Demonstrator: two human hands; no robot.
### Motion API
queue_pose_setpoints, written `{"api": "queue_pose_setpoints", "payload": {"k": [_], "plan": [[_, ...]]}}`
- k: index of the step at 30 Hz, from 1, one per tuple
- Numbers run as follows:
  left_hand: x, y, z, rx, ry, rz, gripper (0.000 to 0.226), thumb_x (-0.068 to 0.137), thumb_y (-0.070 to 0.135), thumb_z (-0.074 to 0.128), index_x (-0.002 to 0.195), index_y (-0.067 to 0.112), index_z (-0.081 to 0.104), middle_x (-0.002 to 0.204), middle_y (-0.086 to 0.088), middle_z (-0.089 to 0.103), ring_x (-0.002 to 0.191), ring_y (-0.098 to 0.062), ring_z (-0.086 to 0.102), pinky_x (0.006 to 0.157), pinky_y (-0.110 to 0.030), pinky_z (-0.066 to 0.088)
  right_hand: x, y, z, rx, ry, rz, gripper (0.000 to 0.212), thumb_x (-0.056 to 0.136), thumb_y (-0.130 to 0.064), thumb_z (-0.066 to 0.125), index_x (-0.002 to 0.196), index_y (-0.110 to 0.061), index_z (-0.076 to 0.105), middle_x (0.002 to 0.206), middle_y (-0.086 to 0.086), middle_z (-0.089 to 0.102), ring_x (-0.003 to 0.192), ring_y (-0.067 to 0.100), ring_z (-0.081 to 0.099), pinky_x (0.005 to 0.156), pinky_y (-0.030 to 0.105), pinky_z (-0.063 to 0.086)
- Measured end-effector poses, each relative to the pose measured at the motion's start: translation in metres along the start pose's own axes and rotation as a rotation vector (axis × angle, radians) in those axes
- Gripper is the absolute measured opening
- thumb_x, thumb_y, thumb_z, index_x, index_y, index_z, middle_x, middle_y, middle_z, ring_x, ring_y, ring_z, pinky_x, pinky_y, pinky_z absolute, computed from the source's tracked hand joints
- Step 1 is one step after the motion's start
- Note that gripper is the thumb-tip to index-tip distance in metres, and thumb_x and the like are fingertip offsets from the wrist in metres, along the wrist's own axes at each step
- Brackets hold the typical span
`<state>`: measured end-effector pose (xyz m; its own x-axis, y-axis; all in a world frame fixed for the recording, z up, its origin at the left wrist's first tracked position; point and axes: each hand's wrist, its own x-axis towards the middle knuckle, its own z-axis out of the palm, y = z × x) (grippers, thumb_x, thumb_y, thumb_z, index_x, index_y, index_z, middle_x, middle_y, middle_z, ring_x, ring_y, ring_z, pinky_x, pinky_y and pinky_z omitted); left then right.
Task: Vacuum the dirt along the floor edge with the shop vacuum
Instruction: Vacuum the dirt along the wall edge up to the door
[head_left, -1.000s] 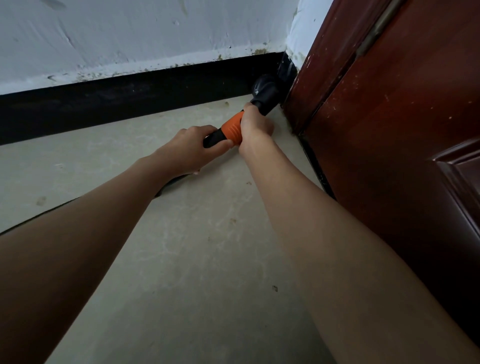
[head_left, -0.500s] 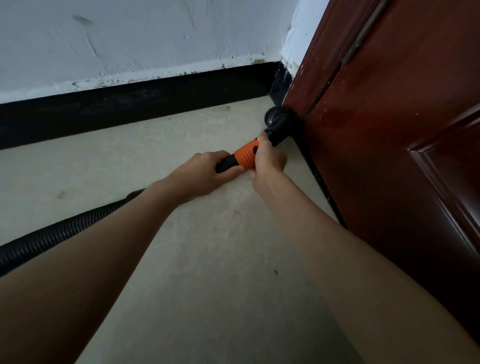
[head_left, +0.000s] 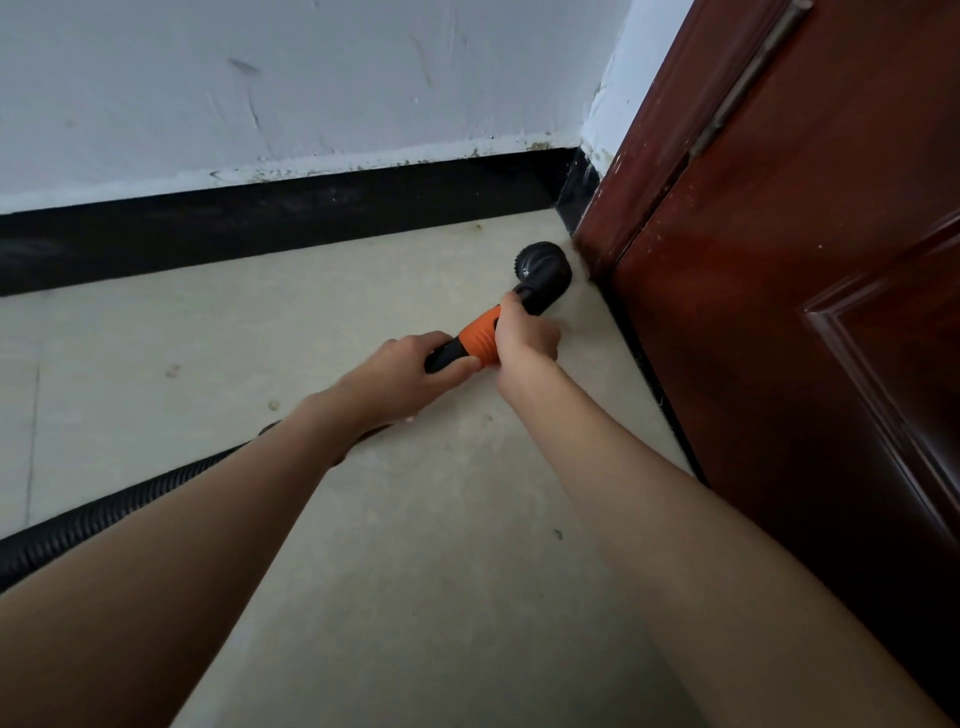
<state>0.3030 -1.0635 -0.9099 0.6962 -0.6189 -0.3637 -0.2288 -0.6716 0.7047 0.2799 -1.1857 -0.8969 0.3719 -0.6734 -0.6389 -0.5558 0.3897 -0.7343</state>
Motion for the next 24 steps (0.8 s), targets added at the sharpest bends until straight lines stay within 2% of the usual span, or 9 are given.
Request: {"api": "queue_pose_setpoints", "payload": {"k": [2,4,8,12,16,24], "plan": [[0.007,-0.002,-0.005,-0.004,0.013,-0.004,0.025,0.093,0.045,0.05,0.102,0.023,0.056,0.074,-0.003,0.059,0.056,-0.014,0.055,0.051,-0.021,0.042,0.005,-0.006,0.008,0.029,-0.011,0.027,0.034,0.095,-0.03,0.055,0.117,-0.004,0.057,0.108,0.011,0.063,0.097,0.027,0.062,0.089,0.037,0.053],[0.015,-0.002,-0.007,-0.01,0.024,-0.004,0.024,0.094,0.044,0.051,0.102,0.022,0.055,0.074,-0.003,0.058,0.055,-0.013,0.054,0.05,-0.019,0.041,0.012,-0.011,0.012,0.077,-0.03,0.061,0.035,0.094,-0.029,0.057,0.119,-0.005,0.056,0.102,0.01,0.059,0.091,0.025,0.059,0.091,0.038,0.053],[0.036,0.001,-0.009,0.012,0.047,0.016,0.03,0.093,0.046,0.051,0.105,0.019,0.057,0.075,-0.003,0.058,0.058,-0.015,0.053,0.058,-0.031,0.048,0.033,-0.022,0.015,0.212,-0.06,0.129,0.041,0.091,-0.029,0.063,0.123,-0.005,0.053,0.099,0.008,0.055,0.088,0.025,0.056,0.094,0.044,0.052],[0.056,0.009,-0.008,0.028,0.042,0.037,0.033,0.092,0.046,0.052,0.109,0.018,0.057,0.077,-0.003,0.058,0.062,-0.017,0.054,0.068,-0.039,0.053,0.058,-0.031,0.013,0.255,-0.066,0.149,0.047,0.091,-0.032,0.064,0.128,-0.008,0.048,0.105,0.01,0.053,0.093,0.027,0.055,0.097,0.048,0.05],[0.071,0.015,-0.008,0.02,0.06,0.052,0.035,0.093,0.044,0.052,0.11,0.014,0.057,0.074,-0.003,0.056,0.061,-0.018,0.052,0.069,-0.042,0.052,0.076,-0.04,0.014,0.253,-0.091,0.138,0.048,0.09,-0.031,0.064,0.129,-0.007,0.048,0.114,0.011,0.057,0.105,0.031,0.059,0.096,0.05,0.05],[0.084,0.012,-0.016,0.036,0.056,0.051,0.032,0.094,0.045,0.05,0.112,0.019,0.053,0.075,-0.001,0.055,0.061,-0.015,0.053,0.064,-0.033,0.051,0.087,-0.05,0.025,0.199,-0.098,0.119,0.048,0.09,-0.03,0.065,0.129,-0.007,0.047,0.12,0.015,0.058,0.107,0.032,0.06,0.096,0.051,0.05]]}}
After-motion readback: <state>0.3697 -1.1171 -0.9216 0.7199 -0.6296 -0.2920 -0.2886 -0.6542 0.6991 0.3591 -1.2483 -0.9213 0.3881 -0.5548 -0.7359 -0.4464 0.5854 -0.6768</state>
